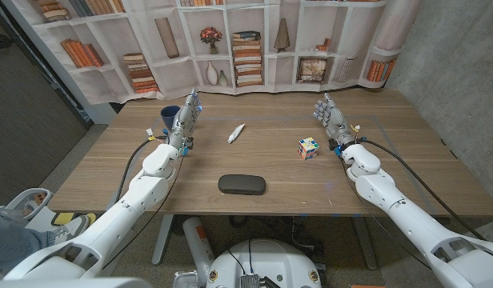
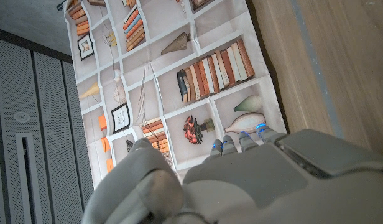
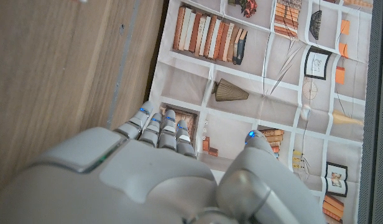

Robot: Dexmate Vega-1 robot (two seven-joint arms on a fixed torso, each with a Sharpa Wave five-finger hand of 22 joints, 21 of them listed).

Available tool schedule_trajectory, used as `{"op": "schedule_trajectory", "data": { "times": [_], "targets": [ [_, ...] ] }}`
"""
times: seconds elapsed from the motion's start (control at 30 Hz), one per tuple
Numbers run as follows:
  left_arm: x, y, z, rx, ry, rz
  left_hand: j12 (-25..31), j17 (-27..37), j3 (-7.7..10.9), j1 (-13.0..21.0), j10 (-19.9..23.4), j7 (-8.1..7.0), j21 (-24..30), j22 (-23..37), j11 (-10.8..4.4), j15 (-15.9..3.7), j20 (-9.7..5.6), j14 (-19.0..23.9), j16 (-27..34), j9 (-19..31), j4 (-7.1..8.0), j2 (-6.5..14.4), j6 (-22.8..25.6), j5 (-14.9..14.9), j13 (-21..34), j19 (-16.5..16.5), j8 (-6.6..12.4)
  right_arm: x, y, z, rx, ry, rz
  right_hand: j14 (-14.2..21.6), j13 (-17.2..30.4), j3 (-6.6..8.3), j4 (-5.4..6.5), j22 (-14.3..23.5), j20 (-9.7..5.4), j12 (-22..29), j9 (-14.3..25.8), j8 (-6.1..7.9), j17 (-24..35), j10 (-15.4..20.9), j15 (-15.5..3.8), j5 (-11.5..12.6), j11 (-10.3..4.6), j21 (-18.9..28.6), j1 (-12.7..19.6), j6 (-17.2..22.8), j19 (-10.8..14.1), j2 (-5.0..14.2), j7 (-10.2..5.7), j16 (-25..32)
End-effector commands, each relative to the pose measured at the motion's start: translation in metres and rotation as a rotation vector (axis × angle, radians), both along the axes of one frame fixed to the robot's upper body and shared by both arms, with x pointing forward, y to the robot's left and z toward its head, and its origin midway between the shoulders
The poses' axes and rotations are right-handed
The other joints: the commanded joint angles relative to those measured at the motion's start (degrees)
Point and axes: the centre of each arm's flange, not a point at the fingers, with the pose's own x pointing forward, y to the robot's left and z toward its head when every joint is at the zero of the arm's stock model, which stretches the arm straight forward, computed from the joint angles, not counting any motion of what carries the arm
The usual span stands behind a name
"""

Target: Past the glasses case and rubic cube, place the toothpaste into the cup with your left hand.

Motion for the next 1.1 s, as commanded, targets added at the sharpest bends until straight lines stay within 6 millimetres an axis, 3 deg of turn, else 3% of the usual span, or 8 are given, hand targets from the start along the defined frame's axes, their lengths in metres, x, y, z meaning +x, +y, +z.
{"op": "schedule_trajectory", "data": {
  "times": [0.03, 0.33, 1.1],
  "targets": [
    [0.001, 0.002, 0.012, 0.026, -0.029, 0.036, 0.61, 0.17, 0.00, 1.05, 1.08, -0.04, 0.33, 0.05, -0.19, -0.67, 0.01, -1.51, 0.57, 0.09, -0.48, 0.12, 1.13, 0.51, 0.27, -7.67, 0.60, 0.001, 0.001, 0.003, 0.001, 0.000, -0.005, 0.23, 0.28, 0.20, -0.07, 0.29, 0.11, 0.48, 0.10, 0.50, 0.23, 0.40, 0.17, 0.09, 0.07, -0.41, 0.47, 0.60, 0.33, 0.21, 0.27, 0.27],
    [-0.004, -0.007, 0.017, 0.093, -0.068, 0.093, 1.15, 0.08, 0.78, 4.23, 4.68, -0.43, 0.24, 0.01, -0.81, -1.22, 0.54, 1.50, 0.58, 0.09, -2.19, 0.98, 5.06, 1.09, 0.30, -6.69, 1.37, -0.001, 0.001, 0.006, 0.005, -0.010, -0.005, 0.28, 0.29, 0.18, -0.13, 0.30, 0.20, 0.47, 0.10, 0.48, 0.23, 0.41, 0.26, 0.05, 0.07, -0.59, 0.52, 0.64, 0.40, 0.28, 0.17, 0.26],
    [-0.023, -0.017, 0.021, 0.270, -0.108, 0.263, 1.16, 0.04, 2.18, 9.05, 7.22, -0.76, -0.10, -0.04, -1.79, -1.79, 0.96, 2.92, 0.11, 0.12, -4.92, 1.85, 7.68, 1.33, 0.33, -6.44, 1.67, -0.005, 0.008, 0.012, 0.046, -0.034, 0.007, 0.33, 0.30, 0.13, -0.29, 0.33, 0.32, 0.48, 0.11, 0.51, 0.23, 0.51, 0.30, -0.06, 0.11, -1.10, 0.65, 0.95, 0.53, 0.42, 0.04, 0.20]
  ]
}}
